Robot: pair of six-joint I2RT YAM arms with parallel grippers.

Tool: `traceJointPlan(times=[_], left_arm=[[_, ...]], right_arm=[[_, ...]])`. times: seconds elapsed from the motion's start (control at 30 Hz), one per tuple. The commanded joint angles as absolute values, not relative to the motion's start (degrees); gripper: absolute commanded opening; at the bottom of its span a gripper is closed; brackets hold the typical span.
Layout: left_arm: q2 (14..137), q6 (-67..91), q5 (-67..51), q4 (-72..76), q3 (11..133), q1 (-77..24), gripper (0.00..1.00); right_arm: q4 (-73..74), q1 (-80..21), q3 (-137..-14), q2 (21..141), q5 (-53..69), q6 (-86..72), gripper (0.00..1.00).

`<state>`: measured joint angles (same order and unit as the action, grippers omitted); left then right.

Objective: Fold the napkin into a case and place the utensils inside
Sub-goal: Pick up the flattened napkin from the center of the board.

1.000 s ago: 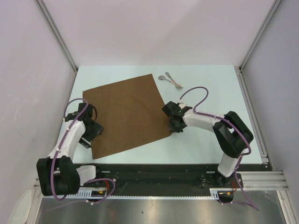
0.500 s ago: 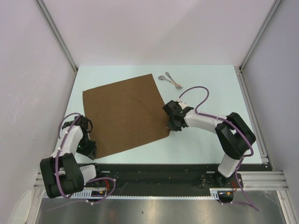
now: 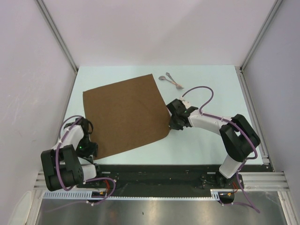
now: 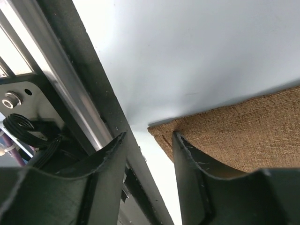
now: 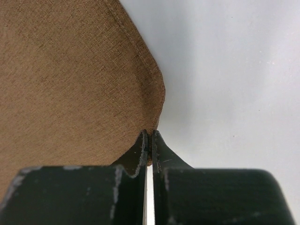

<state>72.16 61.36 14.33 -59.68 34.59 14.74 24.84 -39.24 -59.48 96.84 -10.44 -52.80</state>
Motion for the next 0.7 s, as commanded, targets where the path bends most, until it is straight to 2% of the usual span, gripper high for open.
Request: traceJointPlan(times=[0.0, 0.1, 0.23, 0.43, 0.53, 0.57, 0.67], left_arm=[[73.7, 61.2, 13.5, -54.3, 33.3, 15.3, 0.5], [75.6, 61.6, 14.3, -53.4, 33.1, 15.3, 0.54], [75.0, 61.4, 12.1, -48.7, 31.1, 15.3, 0.51], [71.2, 61.3, 10.0, -41.6, 27.7, 15.6, 0.36], [71.7, 59.6, 8.0, -39.6, 28.0, 15.6, 0.26], [72.2, 58.9, 7.4, -39.7, 28.7, 15.8, 0.17], [72.4, 57.3, 5.8, -40.0, 30.0, 16.2, 0.04]], right_arm=[[23.3, -38.8, -59.2, 94.5, -10.8, -52.2, 0.0], [23.3, -38.7, -59.2, 94.5, -10.3, -52.1, 0.0], [23.4, -38.5, -58.9, 94.2, -9.9, -52.0, 0.0], [23.1, -37.9, -57.8, 92.4, -10.5, -52.0, 0.0], [22.7, -37.9, -57.1, 91.7, -10.5, -52.1, 0.0], [22.3, -37.9, -56.8, 91.7, -10.3, -52.1, 0.0], [22.0, -37.9, -56.7, 91.6, -9.8, -51.6, 0.0]])
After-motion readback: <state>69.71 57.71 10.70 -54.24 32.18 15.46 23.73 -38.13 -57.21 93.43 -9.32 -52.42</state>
